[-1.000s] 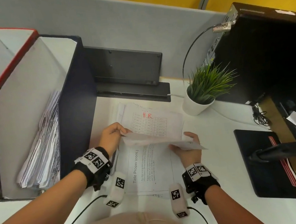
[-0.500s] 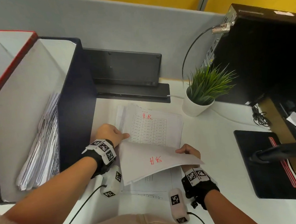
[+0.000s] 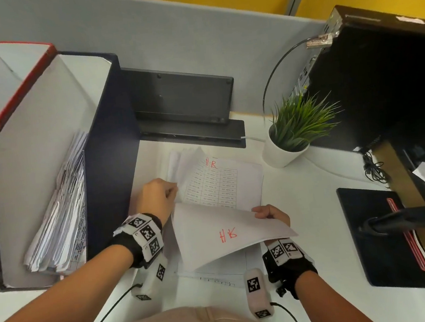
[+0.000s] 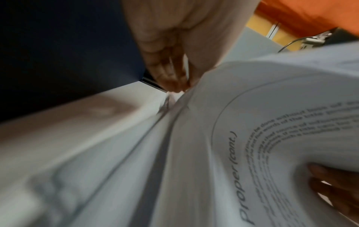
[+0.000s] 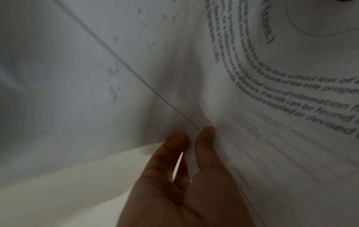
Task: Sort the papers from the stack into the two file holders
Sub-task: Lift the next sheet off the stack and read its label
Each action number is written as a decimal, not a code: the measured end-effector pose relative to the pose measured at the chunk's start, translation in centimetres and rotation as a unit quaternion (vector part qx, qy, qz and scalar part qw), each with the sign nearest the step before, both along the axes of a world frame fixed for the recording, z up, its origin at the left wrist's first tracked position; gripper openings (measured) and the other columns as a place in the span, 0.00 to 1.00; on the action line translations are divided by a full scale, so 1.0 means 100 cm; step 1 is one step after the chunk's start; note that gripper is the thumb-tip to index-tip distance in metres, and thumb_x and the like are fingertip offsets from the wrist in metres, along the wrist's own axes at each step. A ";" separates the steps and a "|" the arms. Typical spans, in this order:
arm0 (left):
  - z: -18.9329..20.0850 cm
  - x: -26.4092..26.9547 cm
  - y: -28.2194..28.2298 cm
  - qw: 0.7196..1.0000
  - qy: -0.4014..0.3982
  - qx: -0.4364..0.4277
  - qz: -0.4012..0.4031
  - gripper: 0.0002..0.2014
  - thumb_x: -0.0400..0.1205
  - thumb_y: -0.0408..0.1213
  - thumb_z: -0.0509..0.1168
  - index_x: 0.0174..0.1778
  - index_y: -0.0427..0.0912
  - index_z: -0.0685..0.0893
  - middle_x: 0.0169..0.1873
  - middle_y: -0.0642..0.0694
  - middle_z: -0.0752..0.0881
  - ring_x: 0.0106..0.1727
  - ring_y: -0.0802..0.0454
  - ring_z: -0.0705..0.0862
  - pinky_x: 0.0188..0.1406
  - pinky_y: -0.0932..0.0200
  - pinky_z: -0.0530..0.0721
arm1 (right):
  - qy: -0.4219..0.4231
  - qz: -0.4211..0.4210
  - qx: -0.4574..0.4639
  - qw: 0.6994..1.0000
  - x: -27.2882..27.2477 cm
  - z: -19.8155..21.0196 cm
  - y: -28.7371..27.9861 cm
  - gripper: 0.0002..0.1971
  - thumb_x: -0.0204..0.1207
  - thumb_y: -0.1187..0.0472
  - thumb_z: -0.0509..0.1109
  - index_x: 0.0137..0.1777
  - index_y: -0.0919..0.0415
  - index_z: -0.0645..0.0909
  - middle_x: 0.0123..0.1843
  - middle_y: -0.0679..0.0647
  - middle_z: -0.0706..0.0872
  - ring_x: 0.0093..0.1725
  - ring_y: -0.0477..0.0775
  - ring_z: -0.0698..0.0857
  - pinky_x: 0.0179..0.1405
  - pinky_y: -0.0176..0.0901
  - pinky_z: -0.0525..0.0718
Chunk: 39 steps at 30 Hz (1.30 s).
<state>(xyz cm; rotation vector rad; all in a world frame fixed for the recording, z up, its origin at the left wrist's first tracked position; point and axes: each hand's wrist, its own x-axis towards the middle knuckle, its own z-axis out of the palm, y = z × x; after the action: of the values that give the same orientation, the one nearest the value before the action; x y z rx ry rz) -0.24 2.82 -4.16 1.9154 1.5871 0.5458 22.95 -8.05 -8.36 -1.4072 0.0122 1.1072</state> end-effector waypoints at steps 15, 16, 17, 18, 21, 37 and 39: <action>-0.003 0.010 0.011 0.987 0.047 -0.128 0.086 0.13 0.71 0.42 0.76 0.29 0.39 0.82 0.34 0.43 0.86 0.37 0.45 0.85 0.41 0.54 0.86 | -0.150 0.054 0.001 0.987 -0.010 0.004 -0.008 0.29 0.65 0.85 0.55 0.09 0.57 0.73 0.37 0.58 0.82 0.45 0.60 0.77 0.52 0.50 0.75; -0.003 0.010 0.012 0.989 0.044 -0.121 0.079 0.12 0.72 0.40 0.75 0.29 0.37 0.83 0.33 0.41 0.86 0.36 0.44 0.85 0.40 0.53 0.86 | -0.156 0.062 0.001 0.986 -0.009 0.003 -0.008 0.25 0.66 0.85 0.55 0.13 0.61 0.72 0.37 0.58 0.83 0.46 0.61 0.77 0.53 0.51 0.75; -0.004 0.011 0.012 0.990 0.040 -0.114 0.069 0.12 0.74 0.38 0.73 0.29 0.35 0.83 0.33 0.38 0.86 0.35 0.43 0.85 0.41 0.51 0.87 | -0.169 0.065 -0.001 0.983 -0.009 0.003 -0.009 0.22 0.66 0.85 0.56 0.17 0.64 0.72 0.37 0.58 0.83 0.46 0.61 0.77 0.53 0.51 0.75; -0.005 0.010 0.012 0.992 0.035 -0.108 0.058 0.13 0.76 0.36 0.71 0.29 0.34 0.83 0.32 0.36 0.86 0.34 0.41 0.85 0.41 0.50 0.87 | -0.184 0.070 -0.004 0.980 -0.009 0.003 -0.009 0.21 0.67 0.85 0.56 0.20 0.62 0.71 0.37 0.57 0.83 0.47 0.61 0.77 0.54 0.51 0.75; -0.004 0.006 0.006 0.995 0.048 -0.081 0.027 0.16 0.80 0.36 0.66 0.27 0.35 0.82 0.28 0.40 0.84 0.31 0.43 0.82 0.37 0.52 0.86 | -0.176 0.068 0.002 0.982 -0.008 0.003 -0.008 0.22 0.67 0.85 0.56 0.17 0.64 0.71 0.37 0.57 0.83 0.46 0.61 0.77 0.51 0.48 0.76; 0.015 0.005 -0.007 0.914 -0.357 -0.172 0.084 0.15 0.76 0.17 0.51 0.28 0.36 0.75 0.38 0.34 0.87 0.41 0.44 0.85 0.35 0.61 0.81 | -0.320 0.181 -0.082 0.926 -0.005 0.014 -0.008 0.13 0.68 0.69 0.76 0.31 0.52 0.78 0.30 0.41 0.81 0.30 0.34 0.78 0.33 0.31 0.75; 0.010 0.004 0.005 0.925 -0.298 -0.192 0.132 0.14 0.78 0.22 0.52 0.34 0.35 0.82 0.43 0.35 0.87 0.48 0.42 0.83 0.46 0.54 0.79 | -0.291 0.139 -0.017 0.946 -0.005 0.008 -0.010 0.19 0.69 0.82 0.65 0.24 0.60 0.75 0.22 0.45 0.78 0.25 0.42 0.76 0.29 0.30 0.75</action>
<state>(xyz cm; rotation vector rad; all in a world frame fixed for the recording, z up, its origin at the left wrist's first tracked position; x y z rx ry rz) 0.19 3.37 -3.12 1.1058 1.4109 0.7744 22.42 -9.02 -7.59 -1.7583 -0.6100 0.8761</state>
